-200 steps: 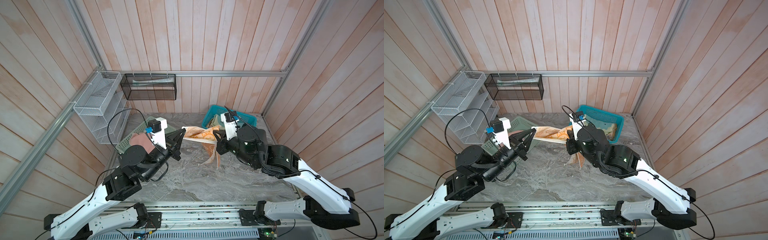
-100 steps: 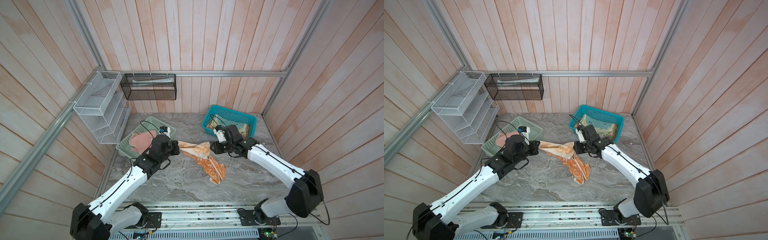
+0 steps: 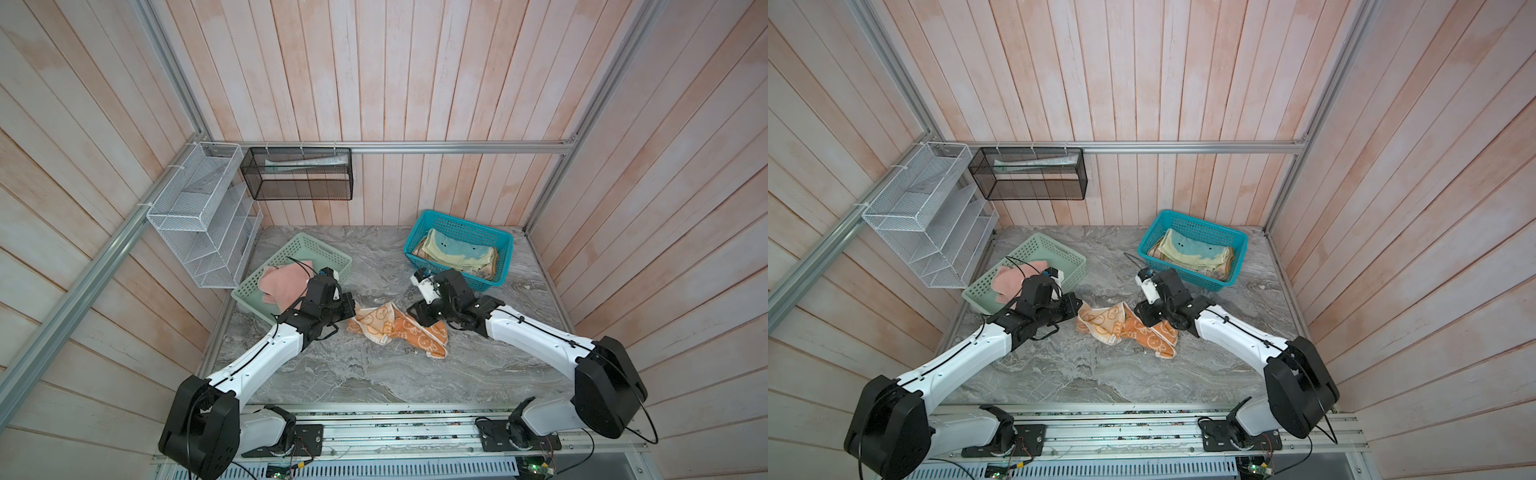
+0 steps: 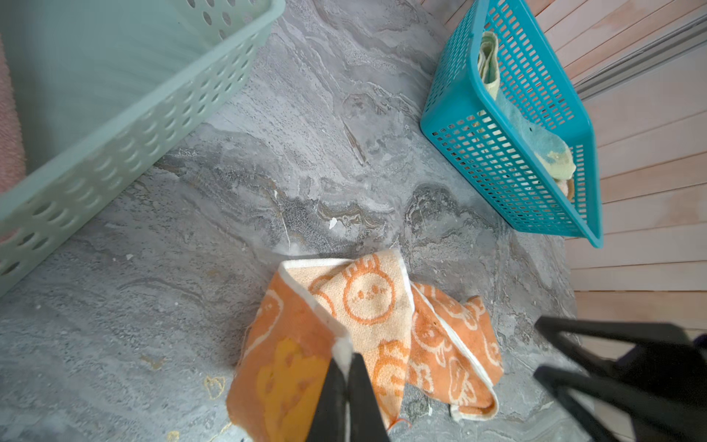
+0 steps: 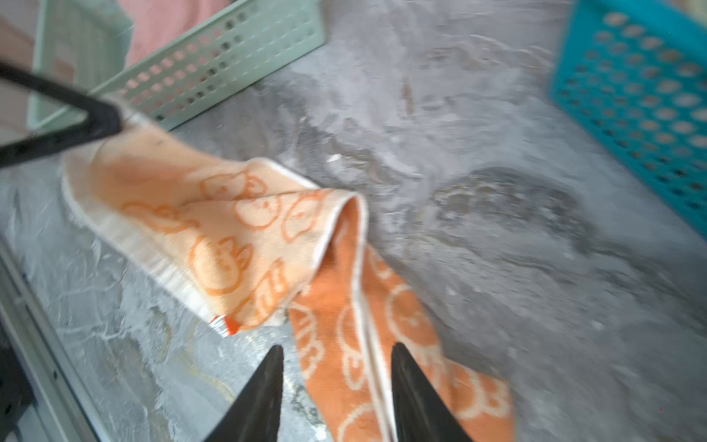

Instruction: Fold and stack the towels

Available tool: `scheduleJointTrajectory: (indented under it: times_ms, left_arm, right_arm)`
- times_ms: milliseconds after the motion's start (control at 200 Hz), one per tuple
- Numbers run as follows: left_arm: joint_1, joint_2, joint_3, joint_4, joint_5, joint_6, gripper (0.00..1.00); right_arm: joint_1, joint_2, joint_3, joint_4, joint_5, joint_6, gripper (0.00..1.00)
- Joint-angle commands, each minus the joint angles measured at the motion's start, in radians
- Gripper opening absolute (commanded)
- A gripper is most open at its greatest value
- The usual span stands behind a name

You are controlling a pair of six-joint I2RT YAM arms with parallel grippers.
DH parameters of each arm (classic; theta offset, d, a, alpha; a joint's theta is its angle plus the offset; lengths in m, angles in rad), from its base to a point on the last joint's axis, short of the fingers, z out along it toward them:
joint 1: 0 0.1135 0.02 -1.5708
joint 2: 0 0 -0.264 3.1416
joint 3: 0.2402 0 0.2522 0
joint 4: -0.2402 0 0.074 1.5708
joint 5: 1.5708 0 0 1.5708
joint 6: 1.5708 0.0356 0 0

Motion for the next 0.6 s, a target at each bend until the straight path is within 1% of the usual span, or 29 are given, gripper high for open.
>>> scheduleJointTrajectory:
  times_ms: [0, 85, 130, 210, 305, 380, 470, 520, 595]
  left_arm:
    - [0.036, -0.012, -0.005, 0.027, 0.076, -0.040, 0.00]
    - [0.064, -0.024, -0.014, 0.044, 0.130, -0.103, 0.00]
    - [0.069, -0.032, -0.008, 0.039, 0.143, -0.132, 0.00]
    - [0.069, -0.043, 0.006, 0.022, 0.154, -0.176, 0.00]
    - [0.070, -0.042, 0.020, 0.008, 0.180, -0.206, 0.00]
    - [0.070, -0.041, 0.026, 0.001, 0.197, -0.220, 0.00]
    - [0.071, -0.054, 0.028, -0.007, 0.195, -0.230, 0.00]
    - [0.070, -0.070, 0.020, -0.006, 0.188, -0.243, 0.00]
    - [0.072, -0.089, 0.011, 0.005, 0.192, -0.260, 0.00]
  right_arm:
    - [0.105, -0.020, -0.118, 0.208, 0.111, -0.069, 0.50]
    - [0.182, -0.021, -0.222, 0.406, 0.138, -0.036, 0.56]
    - [0.230, -0.001, -0.244, 0.476, 0.186, -0.030, 0.59]
    - [0.288, 0.054, -0.220, 0.515, 0.233, -0.027, 0.62]
    - [0.319, 0.125, -0.203, 0.585, 0.272, -0.019, 0.67]
    - [0.334, 0.186, -0.195, 0.650, 0.312, -0.013, 0.68]
    - [0.343, 0.266, -0.138, 0.618, 0.475, 0.007, 0.69]
    - [0.345, 0.299, -0.110, 0.576, 0.586, 0.050, 0.68]
    - [0.342, 0.326, -0.107, 0.573, 0.668, 0.066, 0.67]
